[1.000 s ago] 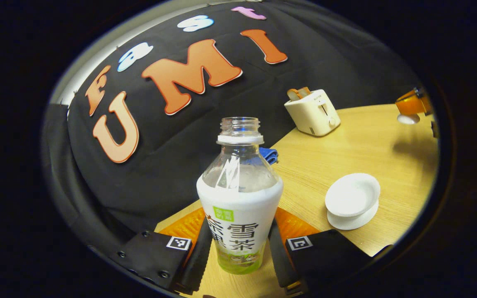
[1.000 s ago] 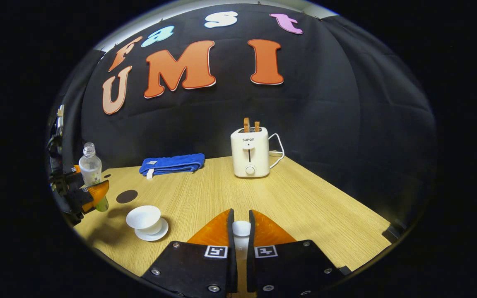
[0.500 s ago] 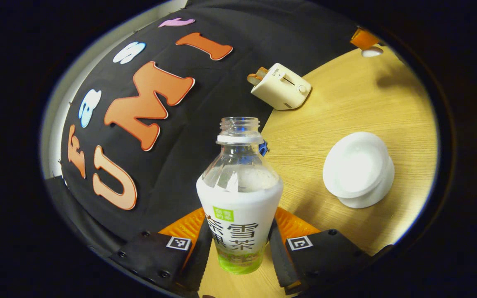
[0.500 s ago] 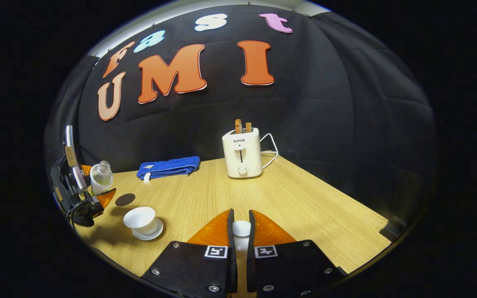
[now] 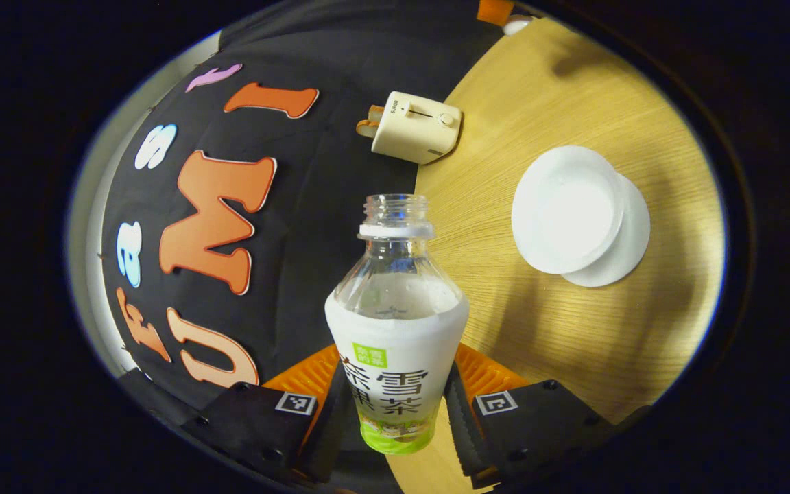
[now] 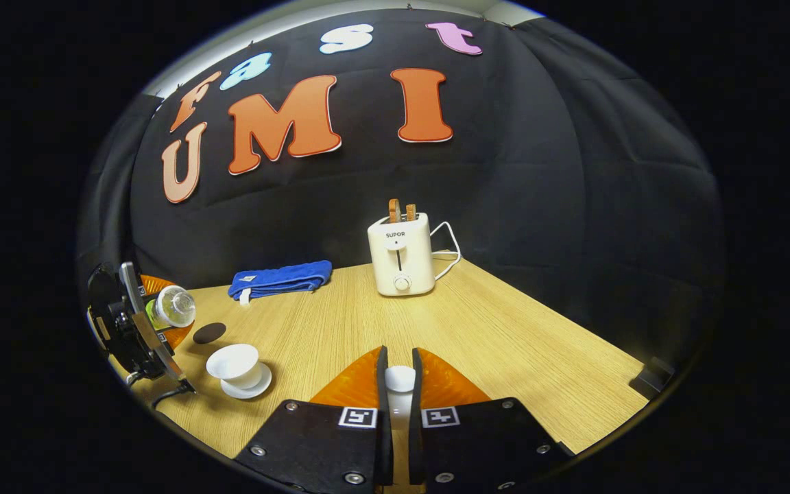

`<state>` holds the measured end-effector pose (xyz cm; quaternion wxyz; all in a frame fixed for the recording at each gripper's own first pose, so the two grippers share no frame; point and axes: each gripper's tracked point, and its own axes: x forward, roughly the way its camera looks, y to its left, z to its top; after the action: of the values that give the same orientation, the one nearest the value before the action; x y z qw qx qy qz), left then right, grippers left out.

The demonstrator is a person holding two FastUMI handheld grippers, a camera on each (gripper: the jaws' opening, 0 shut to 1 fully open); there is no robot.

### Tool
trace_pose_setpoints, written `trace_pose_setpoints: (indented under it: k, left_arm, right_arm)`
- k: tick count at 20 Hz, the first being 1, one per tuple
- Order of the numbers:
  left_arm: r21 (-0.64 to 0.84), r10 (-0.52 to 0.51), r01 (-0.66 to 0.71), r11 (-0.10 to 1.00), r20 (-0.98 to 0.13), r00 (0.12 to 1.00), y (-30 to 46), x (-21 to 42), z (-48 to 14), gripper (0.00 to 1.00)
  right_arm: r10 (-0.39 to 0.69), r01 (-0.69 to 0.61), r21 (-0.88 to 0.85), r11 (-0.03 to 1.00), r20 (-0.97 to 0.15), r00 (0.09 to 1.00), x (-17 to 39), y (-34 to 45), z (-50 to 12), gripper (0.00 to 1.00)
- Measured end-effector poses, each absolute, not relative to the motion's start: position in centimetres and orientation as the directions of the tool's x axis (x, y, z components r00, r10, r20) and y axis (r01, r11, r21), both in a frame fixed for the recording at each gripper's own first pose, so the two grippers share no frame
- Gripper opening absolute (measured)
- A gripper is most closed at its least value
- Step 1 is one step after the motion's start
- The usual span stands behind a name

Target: Open the teacup lid with one hand, grasp the water bottle and pour water into the teacup with the other hand; after pouring, place the water bottle on the coaster and then close the teacup lid.

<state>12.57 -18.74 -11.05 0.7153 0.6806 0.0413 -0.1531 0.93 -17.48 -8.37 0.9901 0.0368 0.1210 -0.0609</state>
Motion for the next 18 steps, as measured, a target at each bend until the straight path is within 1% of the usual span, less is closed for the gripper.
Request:
trace_pose_setpoints:
  k: [8, 18]
  left_arm:
    - [0.953, -0.204, 0.26, -0.155, -0.288, 0.936, -19.7, 12.3, -10.6, 0.69]
    - [0.909, -0.195, 0.214, -0.359, -0.297, 0.935, -19.9, 12.9, -9.3, 0.69]
  right_arm:
    - [-0.11, 0.128, 0.055, 0.99, -0.252, 0.961, 1.2, -17.4, -8.7, 0.09]
    - [-0.104, 0.122, 0.054, 0.991, -0.257, 0.961, 1.4, -17.4, -8.9, 0.09]
